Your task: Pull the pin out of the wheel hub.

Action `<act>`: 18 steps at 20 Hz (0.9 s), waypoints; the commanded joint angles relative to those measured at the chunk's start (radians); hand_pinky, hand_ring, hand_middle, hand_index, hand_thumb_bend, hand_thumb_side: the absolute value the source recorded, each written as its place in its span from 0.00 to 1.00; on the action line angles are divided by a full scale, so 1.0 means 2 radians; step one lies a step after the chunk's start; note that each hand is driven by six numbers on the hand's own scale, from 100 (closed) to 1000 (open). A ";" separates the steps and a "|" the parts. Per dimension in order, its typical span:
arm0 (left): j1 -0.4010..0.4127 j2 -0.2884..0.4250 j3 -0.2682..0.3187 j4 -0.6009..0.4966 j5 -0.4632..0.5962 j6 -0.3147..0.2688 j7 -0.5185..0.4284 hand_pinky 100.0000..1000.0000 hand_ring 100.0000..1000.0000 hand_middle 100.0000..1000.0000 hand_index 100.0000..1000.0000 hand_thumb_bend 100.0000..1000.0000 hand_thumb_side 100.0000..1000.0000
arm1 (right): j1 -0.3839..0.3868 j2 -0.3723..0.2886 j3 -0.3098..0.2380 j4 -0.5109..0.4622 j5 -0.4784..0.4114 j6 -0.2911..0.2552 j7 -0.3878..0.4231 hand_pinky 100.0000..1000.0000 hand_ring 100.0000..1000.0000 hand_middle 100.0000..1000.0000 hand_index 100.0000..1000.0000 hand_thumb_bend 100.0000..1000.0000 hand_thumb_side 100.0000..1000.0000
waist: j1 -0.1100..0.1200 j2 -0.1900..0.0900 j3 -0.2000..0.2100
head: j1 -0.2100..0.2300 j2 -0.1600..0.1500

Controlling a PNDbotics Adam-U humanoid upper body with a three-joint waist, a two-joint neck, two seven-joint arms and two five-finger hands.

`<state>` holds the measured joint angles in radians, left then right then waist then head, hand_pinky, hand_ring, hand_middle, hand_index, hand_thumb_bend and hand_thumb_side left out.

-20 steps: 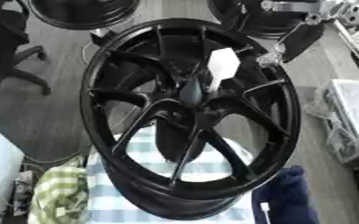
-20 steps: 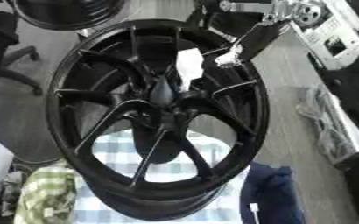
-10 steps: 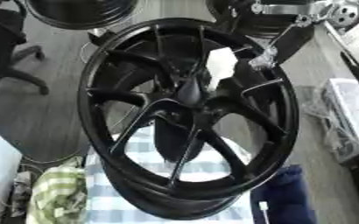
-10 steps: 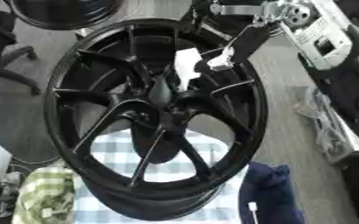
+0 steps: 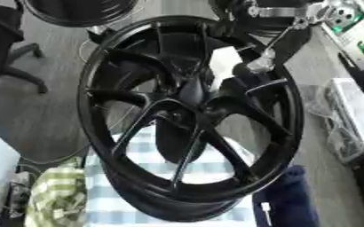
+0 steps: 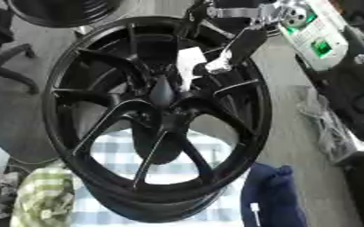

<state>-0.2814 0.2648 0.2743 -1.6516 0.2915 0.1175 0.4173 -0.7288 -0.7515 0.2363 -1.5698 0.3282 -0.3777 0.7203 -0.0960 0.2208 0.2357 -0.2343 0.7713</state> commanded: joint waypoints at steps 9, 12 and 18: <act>-0.007 0.016 0.006 -0.008 0.002 0.000 0.001 0.64 0.73 0.59 0.65 0.00 0.85 | 0.001 -0.005 -0.002 0.008 0.020 -0.001 -0.004 0.81 0.67 0.68 0.81 0.33 0.52 | 0.000 -0.001 0.003 | -0.005 -0.001; -0.007 0.016 0.006 -0.007 0.002 0.000 0.001 0.64 0.71 0.59 0.65 0.00 0.85 | 0.003 -0.005 -0.002 0.011 0.024 -0.001 -0.005 0.80 0.67 0.68 0.81 0.32 0.53 | 0.001 0.001 0.003 | -0.006 -0.001; -0.007 0.016 0.006 -0.006 0.002 0.000 0.001 0.64 0.70 0.59 0.65 0.00 0.85 | 0.007 -0.009 -0.003 0.013 0.027 -0.004 -0.006 0.80 0.67 0.68 0.81 0.31 0.52 | 0.003 0.002 0.002 | -0.007 -0.001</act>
<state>-0.2821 0.2649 0.2801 -1.6514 0.2925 0.1188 0.4191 -0.7029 -0.7429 0.2414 -1.5413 0.3793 -0.3837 0.7125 -0.0970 0.2367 0.2406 -0.2447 0.7713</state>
